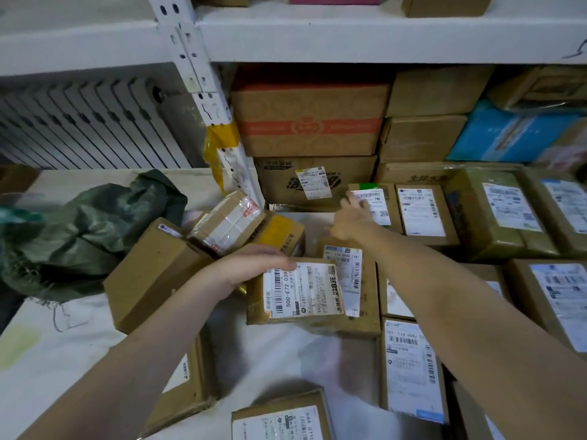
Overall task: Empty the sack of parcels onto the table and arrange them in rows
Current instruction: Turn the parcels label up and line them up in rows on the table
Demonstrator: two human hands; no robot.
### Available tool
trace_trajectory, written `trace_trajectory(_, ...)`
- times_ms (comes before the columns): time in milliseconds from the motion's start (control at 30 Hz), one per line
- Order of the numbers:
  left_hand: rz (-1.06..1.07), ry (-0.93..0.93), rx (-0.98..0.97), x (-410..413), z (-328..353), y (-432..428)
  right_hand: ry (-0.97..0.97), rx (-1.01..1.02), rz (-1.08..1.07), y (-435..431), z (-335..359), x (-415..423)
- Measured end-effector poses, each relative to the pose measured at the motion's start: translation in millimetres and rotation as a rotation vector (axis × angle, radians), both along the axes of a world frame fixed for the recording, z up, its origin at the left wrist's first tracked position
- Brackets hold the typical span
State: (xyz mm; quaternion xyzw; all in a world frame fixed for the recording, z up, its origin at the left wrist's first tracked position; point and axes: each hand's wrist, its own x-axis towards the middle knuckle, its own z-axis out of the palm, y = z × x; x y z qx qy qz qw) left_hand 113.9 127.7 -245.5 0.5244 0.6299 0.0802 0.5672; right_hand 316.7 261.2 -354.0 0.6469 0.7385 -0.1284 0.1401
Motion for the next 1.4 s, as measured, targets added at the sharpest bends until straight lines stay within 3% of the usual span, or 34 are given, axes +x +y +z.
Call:
trace_trajectory(67, 0.042, -0.032, -0.018, -2, -3, -1, 0.259, 0.128, -0.065, 0, 5, 4)
trace_trajectory(133, 0.078, -0.077, -0.050, -1, -7, -2, 0.401, 0.223, -0.111, -3, 13, 4)
trace_trajectory(300, 0.136, -0.134, -0.071, 10, -5, -6, 0.538, 0.202, -0.186, -29, 23, 14)
trace_trajectory(433, 0.086, -0.120, -0.058, 21, 0, -8, 0.635, 0.317, -0.268, -47, 27, 22)
trace_trajectory(700, 0.162, -0.093, 0.047, 39, 7, -13, 0.818, 0.321, -0.444, -69, 40, 44)
trace_trajectory(967, 0.148, 0.002, 0.097, 33, 12, -26, 1.167, 0.000, -0.385, -109, 63, 30)
trace_trajectory(1300, -0.038, -0.146, 0.113, 15, 26, -60, 1.330, -0.592, -0.391, -174, 83, 38)
trace_trajectory(1400, 0.103, -0.255, 0.138, 14, 21, -77, 1.394, -0.706, -0.366, -196, 79, 39)
